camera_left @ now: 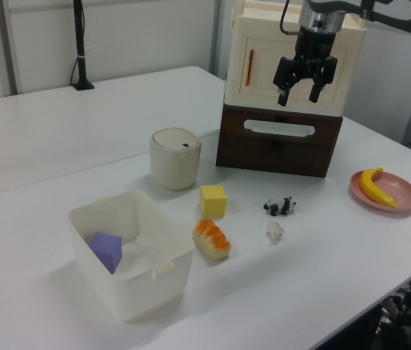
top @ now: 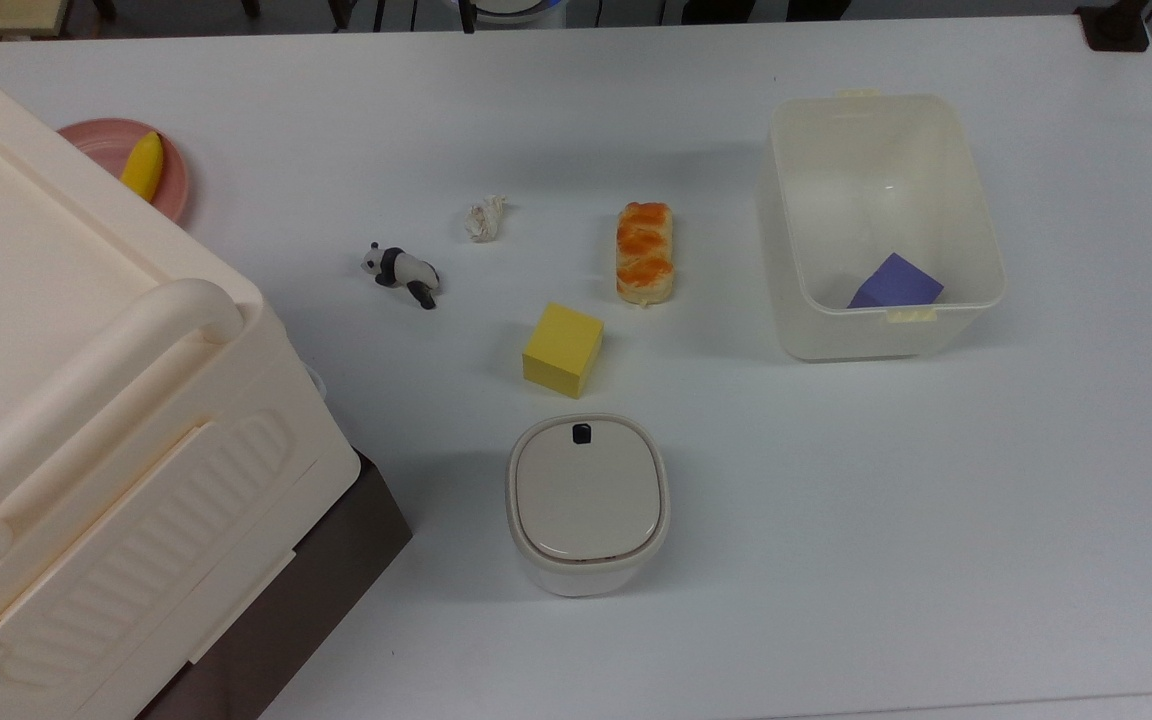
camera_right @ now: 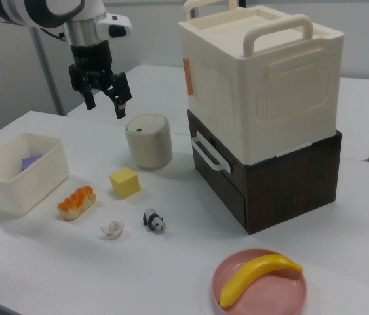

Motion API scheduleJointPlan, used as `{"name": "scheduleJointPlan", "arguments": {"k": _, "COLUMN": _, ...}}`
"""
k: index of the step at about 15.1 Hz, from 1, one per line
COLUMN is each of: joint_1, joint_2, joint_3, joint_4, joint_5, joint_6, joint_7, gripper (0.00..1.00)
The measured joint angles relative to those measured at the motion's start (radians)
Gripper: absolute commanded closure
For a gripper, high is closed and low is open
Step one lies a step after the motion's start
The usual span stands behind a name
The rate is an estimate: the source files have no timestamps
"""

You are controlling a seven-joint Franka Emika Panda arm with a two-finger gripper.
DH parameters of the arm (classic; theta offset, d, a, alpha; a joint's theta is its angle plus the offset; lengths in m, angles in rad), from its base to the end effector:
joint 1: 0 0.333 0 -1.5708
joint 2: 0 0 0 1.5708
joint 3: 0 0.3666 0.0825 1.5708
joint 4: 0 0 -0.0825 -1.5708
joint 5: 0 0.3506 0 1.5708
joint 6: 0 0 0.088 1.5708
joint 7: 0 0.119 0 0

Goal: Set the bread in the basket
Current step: 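Move the open gripper down over the orange-topped bread piece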

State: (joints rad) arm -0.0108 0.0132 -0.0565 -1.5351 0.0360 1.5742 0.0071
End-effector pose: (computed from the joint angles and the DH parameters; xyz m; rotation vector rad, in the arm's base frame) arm 0.5261 -0.0309 0.6722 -3.1047 0.1150 -0.0419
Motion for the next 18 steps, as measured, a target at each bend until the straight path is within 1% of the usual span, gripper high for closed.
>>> {"name": "scheduleJointPlan", "arguments": {"k": 5, "joint_1": -0.001, "joint_2": -0.003, "joint_3": 0.0, "joint_4": -0.017, "joint_5": 0.005, "joint_6": 0.023, "joint_7": -0.057, "gripper": 0.0}}
{"name": "scheduleJointPlan", "arguments": {"k": 8, "joint_1": -0.002, "joint_2": -0.032, "joint_3": 0.0, "joint_4": -0.09, "joint_5": 0.048, "joint_6": 0.128, "joint_7": -0.052, "gripper": 0.0}}
{"name": "scheduleJointPlan", "arguments": {"k": 11, "joint_1": -0.001, "joint_2": -0.068, "joint_3": 0.01, "joint_4": -0.175, "joint_5": 0.061, "joint_6": 0.204, "joint_7": -0.045, "gripper": 0.0}}
{"name": "scheduleJointPlan", "arguments": {"k": 13, "joint_1": -0.001, "joint_2": -0.091, "joint_3": 0.036, "joint_4": -0.248, "joint_5": 0.062, "joint_6": 0.271, "joint_7": -0.042, "gripper": 0.0}}
{"name": "scheduleJointPlan", "arguments": {"k": 15, "joint_1": 0.001, "joint_2": -0.11, "joint_3": 0.075, "joint_4": -0.332, "joint_5": 0.062, "joint_6": 0.351, "joint_7": -0.031, "gripper": 0.0}}
{"name": "scheduleJointPlan", "arguments": {"k": 18, "joint_1": 0.01, "joint_2": -0.117, "joint_3": 0.136, "joint_4": -0.456, "joint_5": 0.062, "joint_6": 0.486, "joint_7": 0.02, "gripper": 0.0}}
